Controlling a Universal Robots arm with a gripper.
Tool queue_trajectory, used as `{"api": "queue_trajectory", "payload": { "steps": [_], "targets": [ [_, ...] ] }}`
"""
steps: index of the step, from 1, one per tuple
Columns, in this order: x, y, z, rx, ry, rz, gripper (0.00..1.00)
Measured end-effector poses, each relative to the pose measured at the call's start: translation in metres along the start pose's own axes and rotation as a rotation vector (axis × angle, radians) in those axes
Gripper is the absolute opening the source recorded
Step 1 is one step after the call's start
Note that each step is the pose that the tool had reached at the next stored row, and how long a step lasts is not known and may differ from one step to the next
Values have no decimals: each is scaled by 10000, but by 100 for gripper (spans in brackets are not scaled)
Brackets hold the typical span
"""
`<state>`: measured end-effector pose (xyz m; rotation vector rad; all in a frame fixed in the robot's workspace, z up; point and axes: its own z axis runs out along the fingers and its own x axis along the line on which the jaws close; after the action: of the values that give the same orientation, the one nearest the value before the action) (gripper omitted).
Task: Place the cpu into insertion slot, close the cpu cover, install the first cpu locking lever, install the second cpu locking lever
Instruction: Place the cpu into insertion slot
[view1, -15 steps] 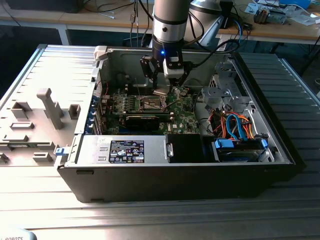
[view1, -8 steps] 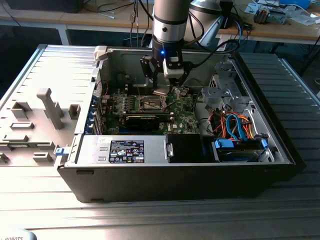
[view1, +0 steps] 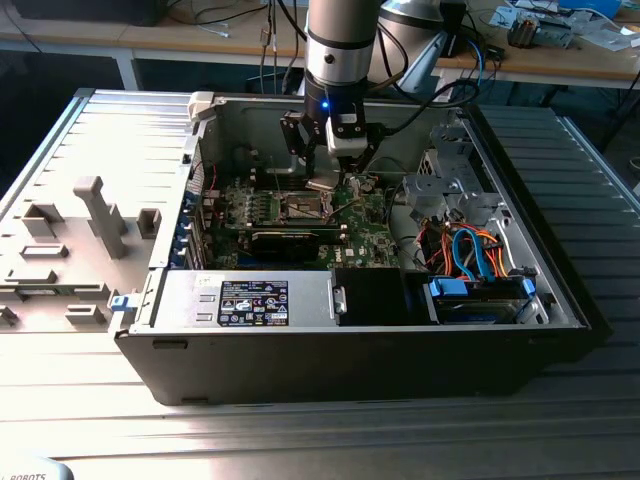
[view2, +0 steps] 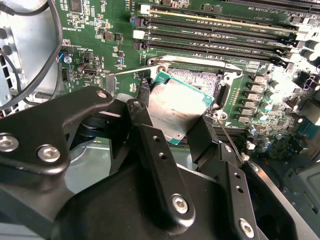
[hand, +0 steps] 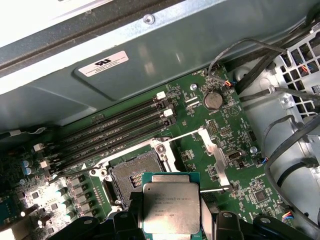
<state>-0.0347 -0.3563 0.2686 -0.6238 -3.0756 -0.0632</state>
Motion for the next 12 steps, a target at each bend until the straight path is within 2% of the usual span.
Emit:
{"api": "queue_trajectory", "payload": {
  "steps": [12],
  "targets": [
    [0, 0, 0, -1, -3, 63, 54]
  ]
}}
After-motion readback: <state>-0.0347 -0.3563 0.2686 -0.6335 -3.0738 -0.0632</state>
